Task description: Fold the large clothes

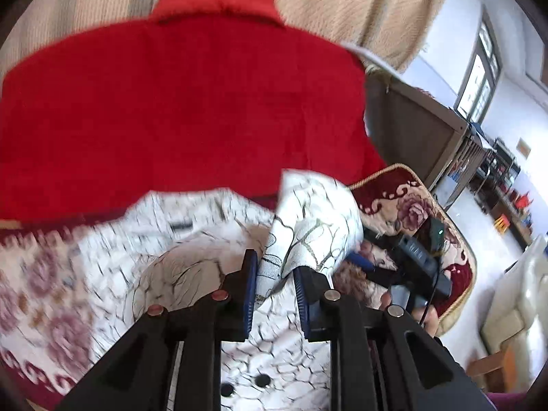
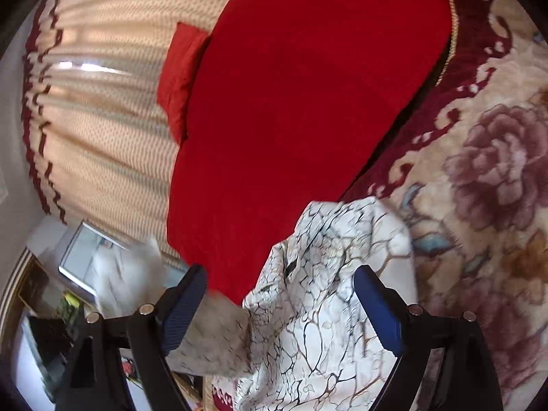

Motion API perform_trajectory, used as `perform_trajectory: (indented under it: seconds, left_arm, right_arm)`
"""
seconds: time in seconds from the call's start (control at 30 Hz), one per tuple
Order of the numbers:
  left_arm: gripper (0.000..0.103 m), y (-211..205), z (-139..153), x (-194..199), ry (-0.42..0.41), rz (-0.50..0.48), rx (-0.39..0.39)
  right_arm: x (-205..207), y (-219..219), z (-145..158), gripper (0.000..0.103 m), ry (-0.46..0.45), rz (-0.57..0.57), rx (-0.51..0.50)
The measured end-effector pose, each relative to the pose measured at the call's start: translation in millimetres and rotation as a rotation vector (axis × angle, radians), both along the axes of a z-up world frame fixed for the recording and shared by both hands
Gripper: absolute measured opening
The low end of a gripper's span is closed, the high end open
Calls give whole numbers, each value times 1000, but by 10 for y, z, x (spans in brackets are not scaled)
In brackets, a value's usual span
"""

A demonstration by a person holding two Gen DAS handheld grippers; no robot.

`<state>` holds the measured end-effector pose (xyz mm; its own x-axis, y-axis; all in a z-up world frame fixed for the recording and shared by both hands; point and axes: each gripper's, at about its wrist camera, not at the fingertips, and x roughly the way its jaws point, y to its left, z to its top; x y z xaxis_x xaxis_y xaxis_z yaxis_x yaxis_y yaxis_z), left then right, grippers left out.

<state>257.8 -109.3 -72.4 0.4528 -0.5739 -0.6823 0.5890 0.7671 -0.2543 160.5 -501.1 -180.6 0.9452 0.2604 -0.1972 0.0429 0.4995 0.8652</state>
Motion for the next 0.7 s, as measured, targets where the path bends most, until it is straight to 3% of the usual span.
perform_trajectory:
  seconds: [0.07, 0.13, 0.23, 0.37, 0.47, 0.53, 0.7]
  left_arm:
    - [25, 77, -158, 91, 41, 23, 4]
    - [37, 158, -323, 173, 66, 58, 24]
    - [39, 200, -494, 176, 114, 54, 6]
    - [39, 125, -539, 110, 110, 18, -19]
    - [47, 143, -549, 120, 89, 14, -1]
    - [54, 226, -589, 180, 66, 54, 35]
    - [54, 606, -917, 474, 88, 195, 128]
  right_arm:
    - [9, -42, 5, 90, 2, 5, 2]
    - [52, -36, 11, 90, 23, 12, -15]
    - [130, 74, -14, 90, 53, 55, -26]
    - [327, 277, -57, 90, 76, 203, -22]
    - [372, 376, -88, 90, 108, 205, -46]
    - [367, 394, -68, 90, 121, 184, -88]
    - [507, 387, -170, 90, 225, 224, -145]
